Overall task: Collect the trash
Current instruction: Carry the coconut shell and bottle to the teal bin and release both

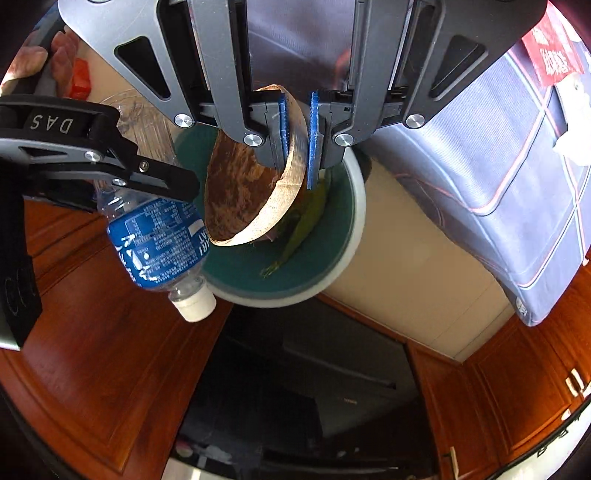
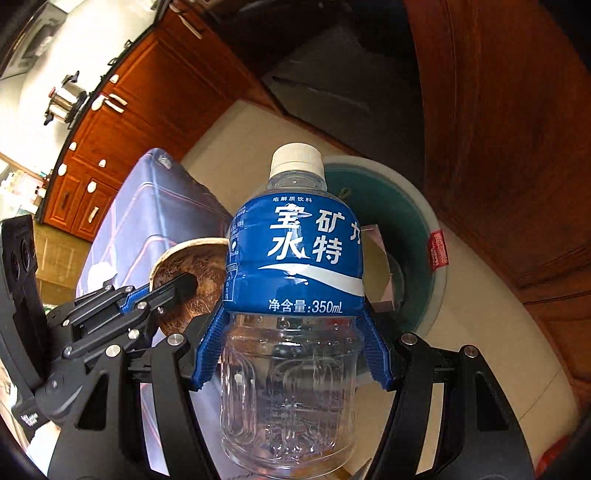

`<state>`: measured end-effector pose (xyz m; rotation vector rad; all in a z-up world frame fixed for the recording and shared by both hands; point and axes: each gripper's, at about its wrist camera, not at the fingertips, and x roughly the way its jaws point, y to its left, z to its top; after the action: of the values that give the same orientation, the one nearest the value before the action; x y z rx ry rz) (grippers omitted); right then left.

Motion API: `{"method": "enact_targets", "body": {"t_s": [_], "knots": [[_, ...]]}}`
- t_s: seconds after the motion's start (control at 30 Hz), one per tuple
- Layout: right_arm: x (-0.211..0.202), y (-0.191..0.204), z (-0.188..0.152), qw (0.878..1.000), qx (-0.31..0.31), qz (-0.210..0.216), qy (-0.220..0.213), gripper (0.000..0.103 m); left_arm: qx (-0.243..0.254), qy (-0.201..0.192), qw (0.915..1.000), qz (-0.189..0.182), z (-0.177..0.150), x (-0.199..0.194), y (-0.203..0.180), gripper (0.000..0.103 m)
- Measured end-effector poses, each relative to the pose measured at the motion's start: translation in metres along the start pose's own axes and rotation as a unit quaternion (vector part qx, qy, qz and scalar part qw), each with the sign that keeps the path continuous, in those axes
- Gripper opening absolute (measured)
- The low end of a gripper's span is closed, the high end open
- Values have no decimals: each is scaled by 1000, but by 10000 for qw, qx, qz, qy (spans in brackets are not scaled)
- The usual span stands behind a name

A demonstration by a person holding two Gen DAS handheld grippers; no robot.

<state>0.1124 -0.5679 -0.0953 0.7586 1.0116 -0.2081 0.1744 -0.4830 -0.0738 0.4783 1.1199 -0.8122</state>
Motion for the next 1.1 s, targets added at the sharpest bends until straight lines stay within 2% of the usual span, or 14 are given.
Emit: {"method": "enact_targets", "body": {"t_s": [0.5, 0.7, 0.77, 0.8, 0.83, 0.87, 0.9, 1.1], "knots": [[31, -3, 11, 9997, 17, 17, 232, 62, 21, 241, 9997, 49, 3, 31, 6, 10], [41, -1, 14, 9995, 43, -16, 308, 63, -11, 309, 9995, 104, 2, 38, 4, 14], [42, -1, 15, 9995, 67, -17, 320, 63, -55, 277, 9996, 73, 1, 38, 7, 20], [43, -1, 16, 9994, 102, 6, 318, 65, -75, 250, 9996, 52, 0, 36, 7, 33], [43, -2, 17, 9993, 160, 39, 331, 70, -93, 220, 9997, 51, 0, 35, 10, 54], [43, -3, 17, 9990, 251, 62, 352, 82, -110, 174, 9998, 77, 0, 32, 11, 62], [42, -4, 18, 9988, 355, 94, 338, 86, -120, 106, 9998, 113, 0, 29, 11, 67], [30, -1, 17, 9986, 463, 56, 240, 93, -150, 50, 9999, -25, -4, 16, 16, 75]]}}
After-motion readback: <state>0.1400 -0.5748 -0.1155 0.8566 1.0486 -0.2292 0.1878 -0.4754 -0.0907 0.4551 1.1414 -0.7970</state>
